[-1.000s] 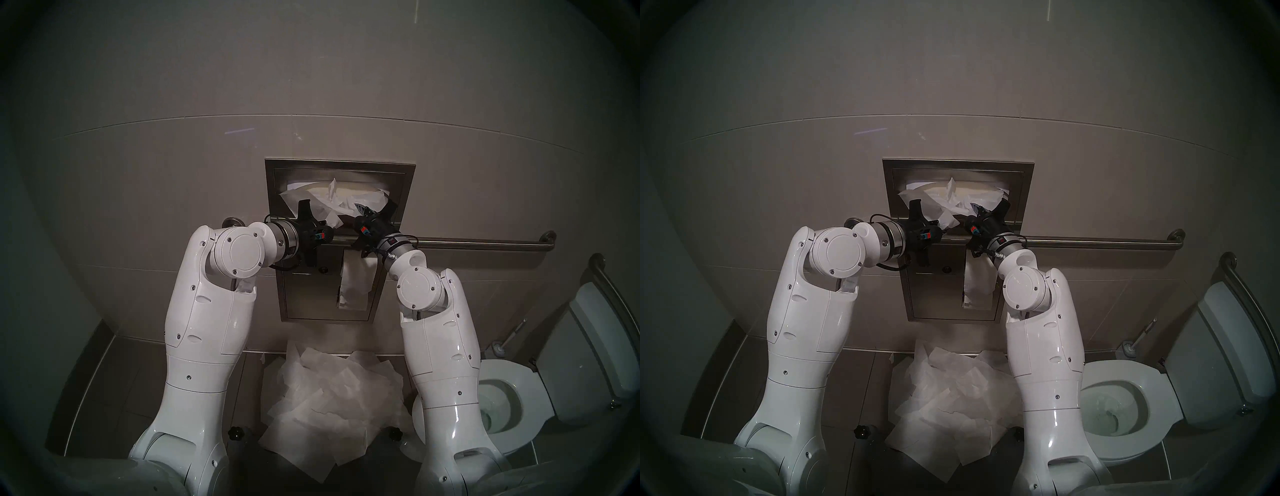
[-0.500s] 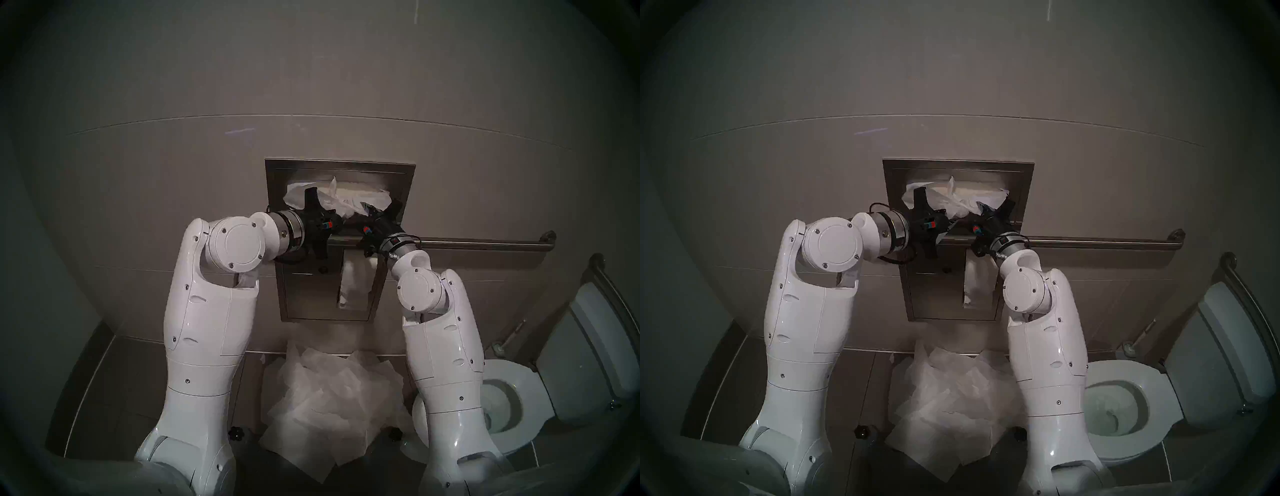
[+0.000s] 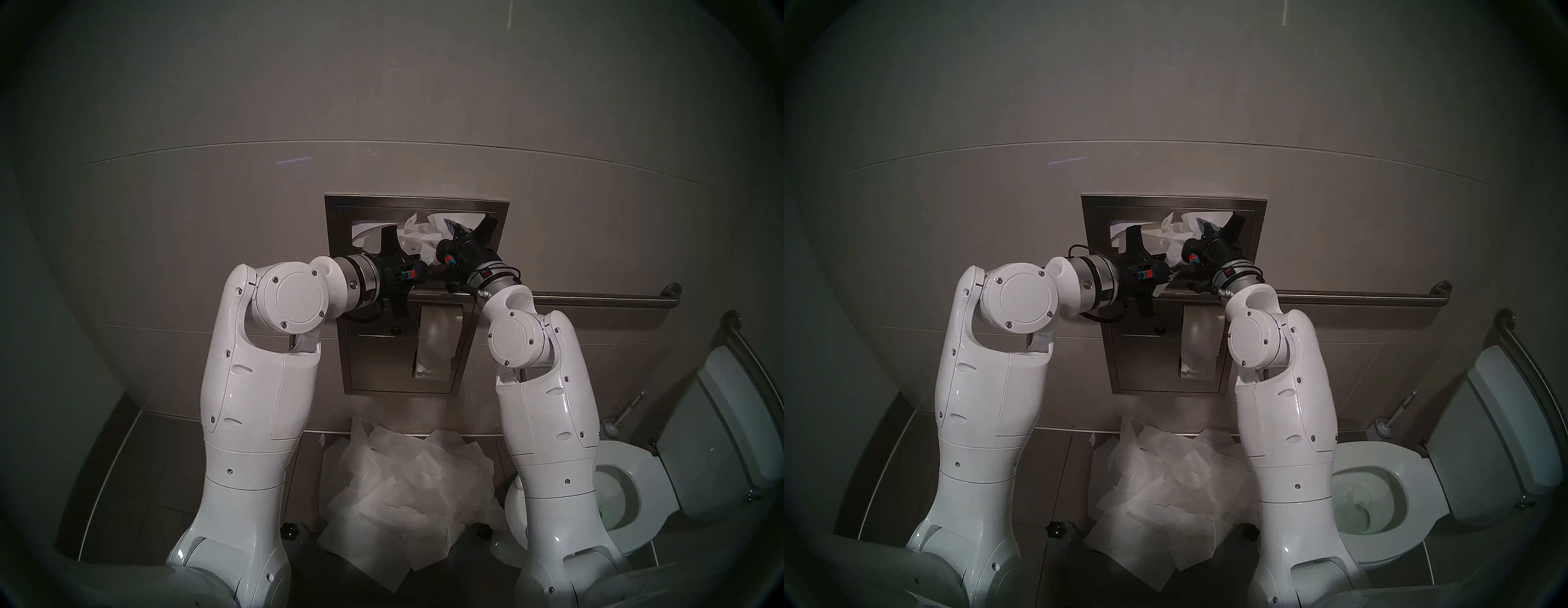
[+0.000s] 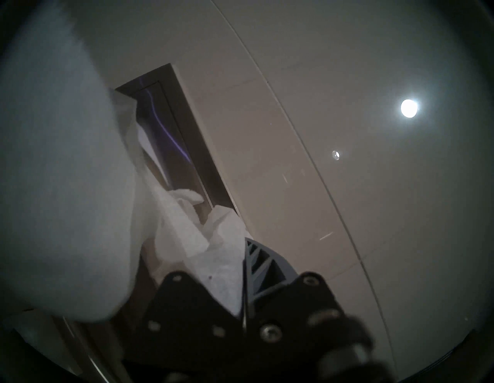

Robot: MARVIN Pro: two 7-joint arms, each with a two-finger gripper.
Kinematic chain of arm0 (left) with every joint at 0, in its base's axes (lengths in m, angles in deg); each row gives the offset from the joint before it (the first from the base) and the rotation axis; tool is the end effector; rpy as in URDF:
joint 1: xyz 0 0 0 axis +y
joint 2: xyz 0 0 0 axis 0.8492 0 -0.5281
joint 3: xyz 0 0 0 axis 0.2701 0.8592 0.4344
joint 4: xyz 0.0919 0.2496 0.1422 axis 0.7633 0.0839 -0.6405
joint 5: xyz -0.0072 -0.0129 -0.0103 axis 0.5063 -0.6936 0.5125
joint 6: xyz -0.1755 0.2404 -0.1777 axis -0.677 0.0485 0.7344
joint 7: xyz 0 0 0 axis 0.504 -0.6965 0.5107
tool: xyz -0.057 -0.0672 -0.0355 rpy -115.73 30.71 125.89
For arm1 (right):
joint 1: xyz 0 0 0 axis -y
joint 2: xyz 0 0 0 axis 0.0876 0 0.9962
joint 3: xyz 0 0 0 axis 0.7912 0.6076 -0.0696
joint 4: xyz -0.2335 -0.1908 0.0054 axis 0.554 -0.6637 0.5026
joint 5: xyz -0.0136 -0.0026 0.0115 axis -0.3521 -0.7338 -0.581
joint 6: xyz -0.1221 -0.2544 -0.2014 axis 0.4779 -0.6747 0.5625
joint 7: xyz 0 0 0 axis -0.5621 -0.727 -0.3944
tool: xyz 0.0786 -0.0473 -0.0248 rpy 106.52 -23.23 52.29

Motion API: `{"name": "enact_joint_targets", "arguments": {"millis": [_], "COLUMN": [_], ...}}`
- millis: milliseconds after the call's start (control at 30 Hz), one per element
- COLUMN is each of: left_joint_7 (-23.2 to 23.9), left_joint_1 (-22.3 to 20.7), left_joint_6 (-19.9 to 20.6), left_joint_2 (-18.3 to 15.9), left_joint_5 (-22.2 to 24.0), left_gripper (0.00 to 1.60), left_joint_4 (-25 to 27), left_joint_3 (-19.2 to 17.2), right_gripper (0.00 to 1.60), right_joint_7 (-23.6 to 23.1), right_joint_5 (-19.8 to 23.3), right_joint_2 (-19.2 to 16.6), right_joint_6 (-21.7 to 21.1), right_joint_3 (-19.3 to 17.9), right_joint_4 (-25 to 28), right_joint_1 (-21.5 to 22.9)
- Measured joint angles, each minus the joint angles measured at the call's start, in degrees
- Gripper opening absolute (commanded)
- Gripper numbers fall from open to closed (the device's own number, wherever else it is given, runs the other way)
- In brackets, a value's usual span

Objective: Take out a toilet seat cover

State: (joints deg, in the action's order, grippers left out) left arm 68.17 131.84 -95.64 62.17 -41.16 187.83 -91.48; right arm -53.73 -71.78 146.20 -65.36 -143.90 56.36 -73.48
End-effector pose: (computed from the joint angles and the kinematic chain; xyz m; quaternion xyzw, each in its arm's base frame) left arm 0.4470 -0.1240 -0.1066 -0.4538 0.6425 -0.6100 0.0962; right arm 0.4880 0.0610 -0.1421 0.4574 0.4347 0.6989 0.3367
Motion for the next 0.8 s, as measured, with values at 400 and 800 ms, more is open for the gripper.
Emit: {"name": "enact_joint_targets", "arguments": {"millis": [400,800], "left_joint_7": [-1.0,-2.75], "left_joint_1": [-1.05,-2.48], "left_joint_6": [-0.36,-0.61], "left_joint_2": [0.08,0.2], "left_joint_5": [-0.31,-2.72], "left_gripper": [0.0,0.0], "left_joint_4": [0.1,-0.05], "left_joint_3": [-1.23,-2.89], "right_gripper": [0.0,0.0], "right_joint_7": [-0.42,-1.57], "right_joint_5": [-3.4,-5.79], "right_joint_2": [-0.38,-1.02], "right_joint_6": [-1.84,-3.26], "right_joint_3": [1.36,2.07], "right_joint_4": [2.58,3.4], "right_joint_1": [-0.24,-0.15]}}
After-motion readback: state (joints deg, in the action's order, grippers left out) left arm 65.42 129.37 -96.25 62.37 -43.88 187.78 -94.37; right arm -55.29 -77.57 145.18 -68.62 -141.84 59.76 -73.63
